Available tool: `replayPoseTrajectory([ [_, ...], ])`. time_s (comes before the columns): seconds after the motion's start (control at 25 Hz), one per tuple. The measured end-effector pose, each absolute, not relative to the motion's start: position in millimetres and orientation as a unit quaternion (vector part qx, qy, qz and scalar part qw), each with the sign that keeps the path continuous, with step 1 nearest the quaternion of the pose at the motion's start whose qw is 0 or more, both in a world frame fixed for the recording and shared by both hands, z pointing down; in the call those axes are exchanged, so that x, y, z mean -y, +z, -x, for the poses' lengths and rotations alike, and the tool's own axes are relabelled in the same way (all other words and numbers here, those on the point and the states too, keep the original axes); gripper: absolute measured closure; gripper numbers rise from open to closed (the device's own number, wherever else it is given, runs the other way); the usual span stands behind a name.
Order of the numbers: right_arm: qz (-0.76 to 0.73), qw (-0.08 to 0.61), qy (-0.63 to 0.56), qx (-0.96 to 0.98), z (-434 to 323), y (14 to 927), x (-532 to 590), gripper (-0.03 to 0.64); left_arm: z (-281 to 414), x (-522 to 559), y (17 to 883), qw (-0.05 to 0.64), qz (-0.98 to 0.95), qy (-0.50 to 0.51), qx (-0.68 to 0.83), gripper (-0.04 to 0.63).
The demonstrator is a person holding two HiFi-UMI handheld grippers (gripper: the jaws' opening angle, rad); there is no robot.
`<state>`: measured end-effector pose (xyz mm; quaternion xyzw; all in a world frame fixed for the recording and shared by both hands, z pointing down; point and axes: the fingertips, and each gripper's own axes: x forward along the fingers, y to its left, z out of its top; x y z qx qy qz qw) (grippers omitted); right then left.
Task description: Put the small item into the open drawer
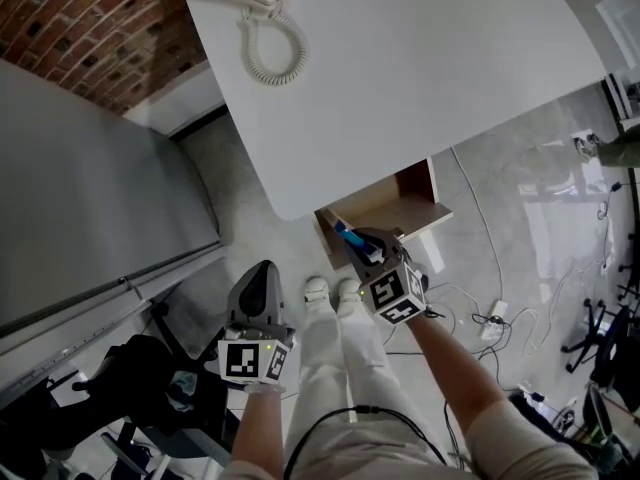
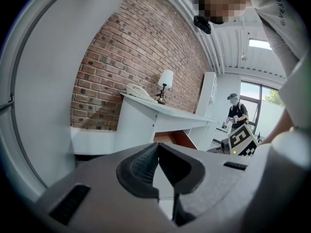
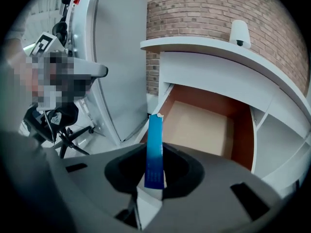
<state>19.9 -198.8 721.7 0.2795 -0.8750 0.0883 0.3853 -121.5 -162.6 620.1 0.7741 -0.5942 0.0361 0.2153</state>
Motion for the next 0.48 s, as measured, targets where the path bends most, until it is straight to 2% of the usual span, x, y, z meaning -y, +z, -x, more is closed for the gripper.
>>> replayPoseTrajectory([
  [0.48,-0.268,0.422,0.062,0.864,-9,740,199,0.533,129,159,633,0.222,-0.764,0.032,0.605,0.589],
])
